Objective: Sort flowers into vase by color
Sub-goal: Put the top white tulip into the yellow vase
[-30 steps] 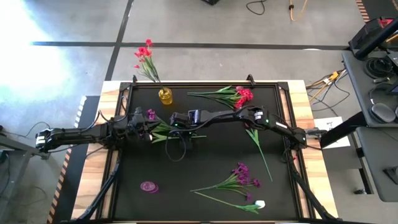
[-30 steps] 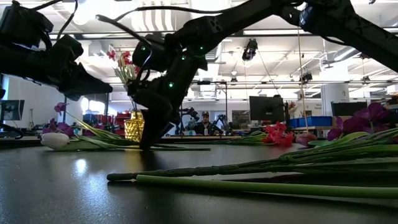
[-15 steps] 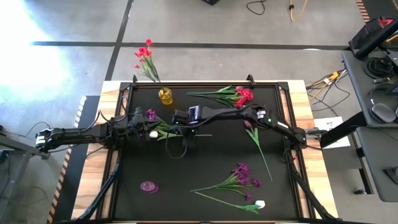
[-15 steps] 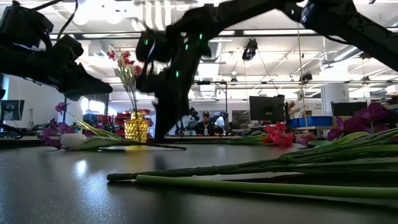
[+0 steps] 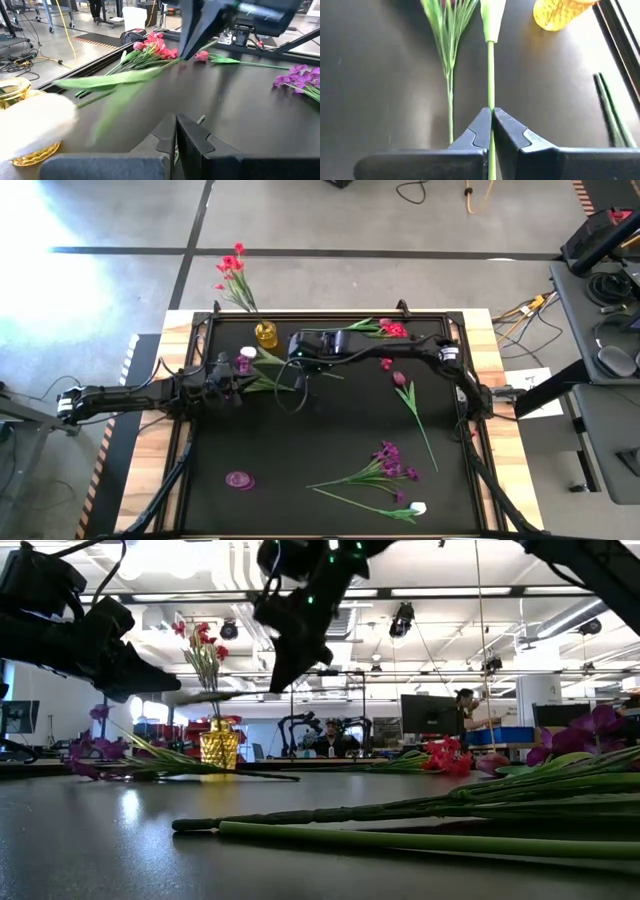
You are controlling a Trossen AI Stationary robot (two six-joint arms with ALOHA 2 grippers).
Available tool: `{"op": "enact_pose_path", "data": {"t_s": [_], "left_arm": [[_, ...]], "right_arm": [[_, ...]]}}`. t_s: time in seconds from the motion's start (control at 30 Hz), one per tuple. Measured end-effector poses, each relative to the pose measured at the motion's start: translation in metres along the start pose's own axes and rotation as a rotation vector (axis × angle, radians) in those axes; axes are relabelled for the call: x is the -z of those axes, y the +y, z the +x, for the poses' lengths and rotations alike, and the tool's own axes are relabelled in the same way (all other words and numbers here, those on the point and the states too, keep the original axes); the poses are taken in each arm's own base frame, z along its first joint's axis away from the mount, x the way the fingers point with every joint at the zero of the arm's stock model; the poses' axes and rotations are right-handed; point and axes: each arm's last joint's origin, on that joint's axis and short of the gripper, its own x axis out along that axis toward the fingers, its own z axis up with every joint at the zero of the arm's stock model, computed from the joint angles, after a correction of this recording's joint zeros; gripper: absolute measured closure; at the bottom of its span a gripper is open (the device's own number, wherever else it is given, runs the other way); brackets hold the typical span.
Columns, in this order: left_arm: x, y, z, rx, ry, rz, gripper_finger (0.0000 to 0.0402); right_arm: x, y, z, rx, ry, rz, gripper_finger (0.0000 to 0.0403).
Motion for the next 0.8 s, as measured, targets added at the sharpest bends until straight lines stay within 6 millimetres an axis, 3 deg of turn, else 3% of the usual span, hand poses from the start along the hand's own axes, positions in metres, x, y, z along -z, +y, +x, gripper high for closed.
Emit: {"op": "enact_pose_path", "data": {"t_s": [0.07, 0.5, 0.8], "left_arm": [[0.000, 0.000, 0.000, 0.000, 0.001, 0.000, 0.0402], [0.000, 0.000, 0.000, -0.001, 0.006, 0.001, 0.0402], [0.001, 0.000, 0.001, -0.001, 0.011, 0.002, 0.0402]], "right_arm": [[0.002, -0.004, 0.004, 0.010, -0.080, 0.020, 0.0394], [-0.010, -0.030, 0.014, 0.056, -1.013, 0.070, 0.0394], [-0.017, -0.042, 0.040, 0.172, -1.328, 0.046, 0.0394]]}}
